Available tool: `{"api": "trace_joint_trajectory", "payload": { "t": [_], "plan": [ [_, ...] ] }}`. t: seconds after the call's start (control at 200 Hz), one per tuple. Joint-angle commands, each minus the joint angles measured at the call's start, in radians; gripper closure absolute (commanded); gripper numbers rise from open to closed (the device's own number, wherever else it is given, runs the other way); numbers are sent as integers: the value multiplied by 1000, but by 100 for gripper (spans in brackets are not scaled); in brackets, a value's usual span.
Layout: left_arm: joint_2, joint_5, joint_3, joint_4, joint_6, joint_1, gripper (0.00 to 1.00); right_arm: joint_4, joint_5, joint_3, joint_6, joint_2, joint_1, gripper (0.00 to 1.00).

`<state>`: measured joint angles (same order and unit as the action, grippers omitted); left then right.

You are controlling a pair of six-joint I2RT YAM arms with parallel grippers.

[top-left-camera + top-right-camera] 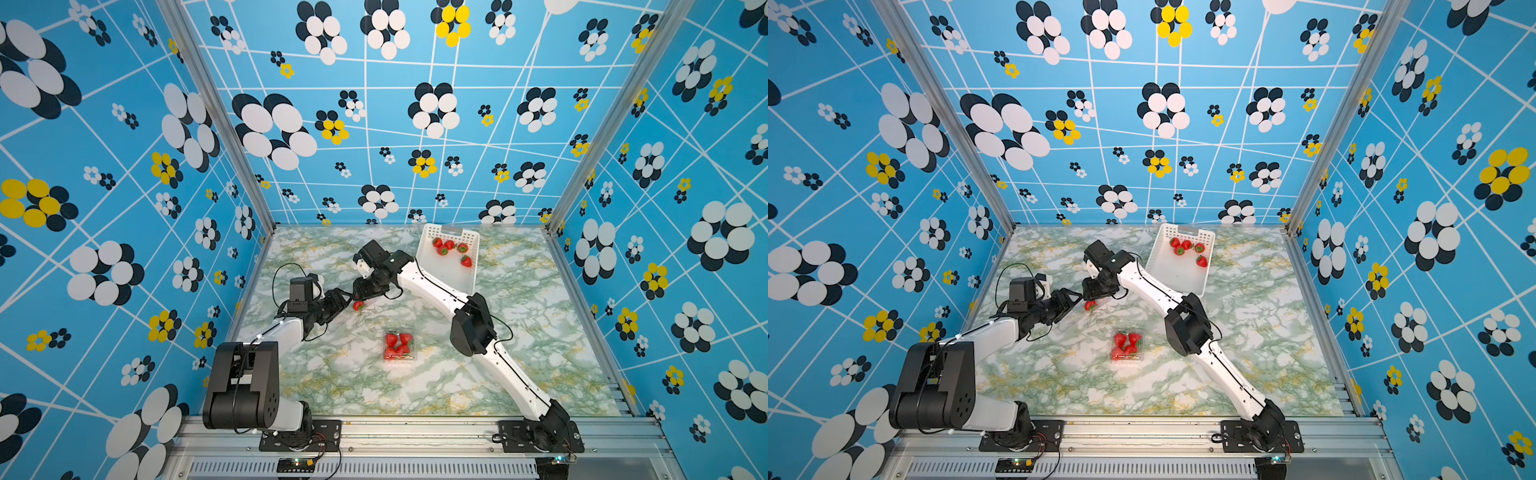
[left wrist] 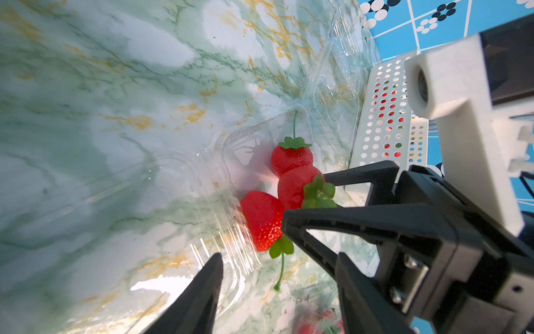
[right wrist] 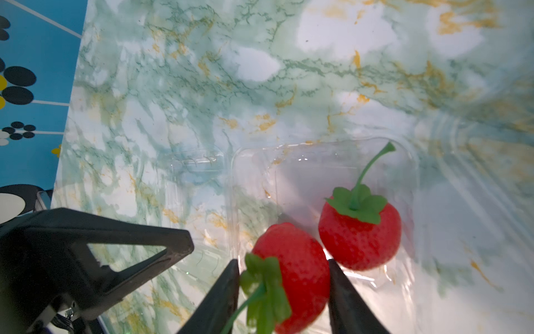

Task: Pack strawberries into containers
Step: Place the strawberry in the packing box.

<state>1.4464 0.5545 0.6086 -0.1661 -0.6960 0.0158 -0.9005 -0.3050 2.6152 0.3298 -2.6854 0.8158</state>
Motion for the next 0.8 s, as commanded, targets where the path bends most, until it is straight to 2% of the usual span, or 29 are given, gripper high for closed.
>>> {"api": "trace_joint_trajectory", "payload": {
  "t": [0.0, 0.32, 0.535, 0.795],
  "plan": [
    [10, 19, -14, -21, -10, 6, 37, 5, -14, 26, -1, -16, -1, 48],
    [-36, 4, -24, -6, -21, 20, 37, 8, 6, 9, -12, 22, -4, 46],
    [-80, 4, -26, 21, -15, 44, 37, 58, -6, -71, -23, 83, -7, 40],
    [-81, 11, -26, 20, -16, 43, 37, 61, -10, -74, -45, 112, -7, 35]
  ]
}}
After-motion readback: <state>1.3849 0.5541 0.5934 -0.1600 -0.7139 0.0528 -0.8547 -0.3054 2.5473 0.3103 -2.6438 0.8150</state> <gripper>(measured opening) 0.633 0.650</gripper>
